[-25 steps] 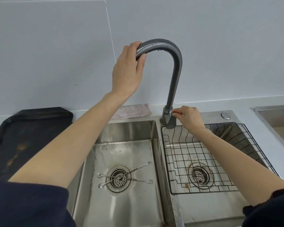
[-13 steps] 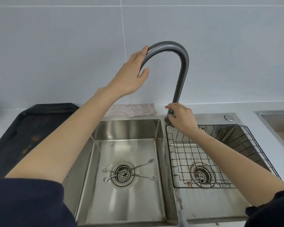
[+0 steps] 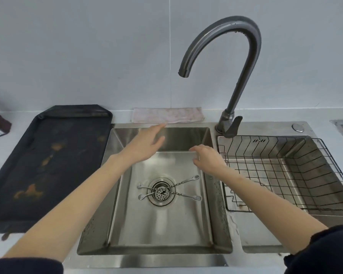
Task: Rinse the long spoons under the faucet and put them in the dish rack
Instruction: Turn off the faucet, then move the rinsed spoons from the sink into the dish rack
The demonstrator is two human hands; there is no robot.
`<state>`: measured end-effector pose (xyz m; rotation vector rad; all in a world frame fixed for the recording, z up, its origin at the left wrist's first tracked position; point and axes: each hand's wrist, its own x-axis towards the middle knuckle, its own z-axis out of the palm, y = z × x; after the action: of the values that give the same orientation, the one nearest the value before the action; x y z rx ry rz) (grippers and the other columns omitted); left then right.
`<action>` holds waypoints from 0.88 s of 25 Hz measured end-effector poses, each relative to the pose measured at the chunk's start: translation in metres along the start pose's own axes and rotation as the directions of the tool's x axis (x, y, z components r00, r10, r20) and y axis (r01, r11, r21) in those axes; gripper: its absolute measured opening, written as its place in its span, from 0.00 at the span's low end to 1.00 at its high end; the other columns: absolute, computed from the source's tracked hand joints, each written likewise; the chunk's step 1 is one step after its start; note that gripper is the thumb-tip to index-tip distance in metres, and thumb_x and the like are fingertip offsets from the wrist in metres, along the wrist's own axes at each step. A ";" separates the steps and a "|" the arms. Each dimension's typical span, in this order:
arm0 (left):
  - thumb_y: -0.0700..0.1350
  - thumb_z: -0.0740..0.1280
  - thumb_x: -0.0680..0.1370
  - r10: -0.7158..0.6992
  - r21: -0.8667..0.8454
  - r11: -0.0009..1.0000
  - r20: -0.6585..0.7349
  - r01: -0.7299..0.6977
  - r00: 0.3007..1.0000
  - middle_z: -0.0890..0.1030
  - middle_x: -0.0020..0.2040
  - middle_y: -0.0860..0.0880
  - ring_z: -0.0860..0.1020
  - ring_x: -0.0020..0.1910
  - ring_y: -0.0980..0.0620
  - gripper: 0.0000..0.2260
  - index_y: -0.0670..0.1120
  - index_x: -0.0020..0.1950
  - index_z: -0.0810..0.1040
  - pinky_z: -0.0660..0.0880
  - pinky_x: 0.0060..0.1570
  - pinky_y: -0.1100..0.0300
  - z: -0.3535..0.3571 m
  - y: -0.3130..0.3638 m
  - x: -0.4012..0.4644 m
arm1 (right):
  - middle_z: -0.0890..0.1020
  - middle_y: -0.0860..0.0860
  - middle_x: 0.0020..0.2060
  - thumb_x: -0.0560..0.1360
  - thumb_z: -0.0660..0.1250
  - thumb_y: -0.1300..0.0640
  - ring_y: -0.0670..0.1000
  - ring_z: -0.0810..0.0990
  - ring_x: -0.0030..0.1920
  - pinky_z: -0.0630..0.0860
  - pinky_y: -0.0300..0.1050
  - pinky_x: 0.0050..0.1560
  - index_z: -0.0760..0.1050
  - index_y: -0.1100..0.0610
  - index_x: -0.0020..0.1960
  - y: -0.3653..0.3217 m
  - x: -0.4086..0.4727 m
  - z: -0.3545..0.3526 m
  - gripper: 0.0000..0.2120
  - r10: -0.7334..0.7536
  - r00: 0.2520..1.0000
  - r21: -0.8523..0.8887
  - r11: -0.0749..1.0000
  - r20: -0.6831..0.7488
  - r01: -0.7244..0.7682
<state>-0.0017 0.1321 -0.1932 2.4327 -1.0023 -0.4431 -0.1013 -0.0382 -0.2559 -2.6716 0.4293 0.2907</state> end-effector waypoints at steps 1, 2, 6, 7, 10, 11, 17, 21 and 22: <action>0.42 0.56 0.80 -0.015 0.015 1.000 0.047 0.015 0.999 0.66 0.73 0.43 0.64 0.72 0.47 0.21 0.42 0.73 0.60 0.57 0.70 0.59 0.010 -0.011 -0.002 | 0.73 0.55 0.66 0.76 0.60 0.61 0.58 0.73 0.64 0.70 0.53 0.63 0.69 0.55 0.67 -0.001 0.003 0.008 0.19 0.017 0.999 -0.005 1.000 0.031 -0.016; 0.42 0.57 0.80 -0.032 0.017 0.999 0.088 0.031 0.996 0.66 0.73 0.43 0.65 0.72 0.48 0.20 0.42 0.72 0.61 0.58 0.70 0.59 0.021 -0.021 -0.003 | 0.73 0.55 0.66 0.76 0.60 0.61 0.58 0.73 0.64 0.70 0.52 0.63 0.69 0.55 0.67 -0.001 0.005 0.016 0.19 0.035 0.998 -0.001 0.999 0.055 -0.035; 0.41 0.58 0.79 -0.117 -0.010 0.992 0.223 0.123 0.968 0.72 0.69 0.43 0.70 0.68 0.46 0.17 0.43 0.68 0.68 0.62 0.68 0.57 0.064 -0.060 -0.004 | 0.75 0.54 0.65 0.76 0.61 0.61 0.57 0.75 0.63 0.72 0.53 0.62 0.70 0.55 0.66 0.003 0.012 0.048 0.18 0.096 0.986 0.037 0.994 0.138 -0.102; 0.40 0.58 0.79 -0.132 -0.004 0.991 0.253 0.137 0.959 0.73 0.68 0.43 0.71 0.66 0.46 0.16 0.43 0.67 0.69 0.63 0.68 0.56 0.075 -0.068 -0.005 | 0.75 0.54 0.65 0.76 0.60 0.61 0.57 0.75 0.62 0.72 0.53 0.62 0.70 0.55 0.66 0.004 0.013 0.057 0.18 0.101 0.981 0.031 0.994 0.164 -0.107; 0.40 0.59 0.78 -0.173 0.013 0.984 0.313 0.178 0.934 0.75 0.65 0.42 0.73 0.63 0.44 0.16 0.43 0.65 0.72 0.67 0.66 0.54 0.109 -0.089 -0.003 | 0.74 0.54 0.64 0.77 0.59 0.62 0.57 0.75 0.62 0.73 0.52 0.59 0.70 0.55 0.65 0.009 0.019 0.082 0.18 0.112 0.961 -0.007 0.993 0.251 -0.114; 0.40 0.60 0.78 -0.186 0.024 0.982 0.331 0.188 0.925 0.76 0.64 0.42 0.74 0.63 0.44 0.16 0.43 0.65 0.72 0.68 0.66 0.52 0.119 -0.096 -0.002 | 0.74 0.54 0.64 0.76 0.59 0.63 0.58 0.74 0.63 0.72 0.52 0.60 0.70 0.55 0.65 0.010 0.021 0.090 0.18 0.117 0.952 -0.029 0.993 0.283 -0.114; 0.40 0.59 0.78 -0.233 0.130 0.972 0.390 0.197 0.891 0.74 0.66 0.45 0.70 0.65 0.44 0.16 0.45 0.65 0.72 0.69 0.62 0.51 0.164 -0.119 0.000 | 0.73 0.55 0.66 0.78 0.57 0.60 0.58 0.72 0.65 0.70 0.51 0.62 0.70 0.56 0.65 0.016 0.030 0.130 0.16 0.158 0.910 -0.148 0.983 0.384 -0.109; 0.40 0.58 0.78 -0.256 0.188 0.963 0.394 0.195 0.883 0.74 0.65 0.46 0.70 0.65 0.45 0.15 0.45 0.64 0.72 0.69 0.59 0.52 0.179 -0.128 0.002 | 0.74 0.57 0.62 0.78 0.58 0.60 0.59 0.72 0.63 0.71 0.52 0.60 0.71 0.57 0.62 0.022 0.033 0.152 0.14 0.184 0.891 -0.180 0.977 0.416 -0.117; 0.41 0.58 0.78 -0.255 0.199 0.962 0.406 0.188 0.878 0.73 0.65 0.46 0.69 0.66 0.45 0.15 0.45 0.64 0.72 0.69 0.59 0.52 0.182 -0.130 0.003 | 0.75 0.57 0.61 0.77 0.58 0.60 0.59 0.73 0.62 0.71 0.52 0.59 0.72 0.58 0.62 0.023 0.034 0.156 0.14 0.190 0.892 -0.185 0.975 0.409 -0.122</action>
<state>-0.0083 0.1567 -0.4153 2.6656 -0.9536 -1.0566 -0.0991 0.0006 -0.4119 -2.6151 0.4973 0.9716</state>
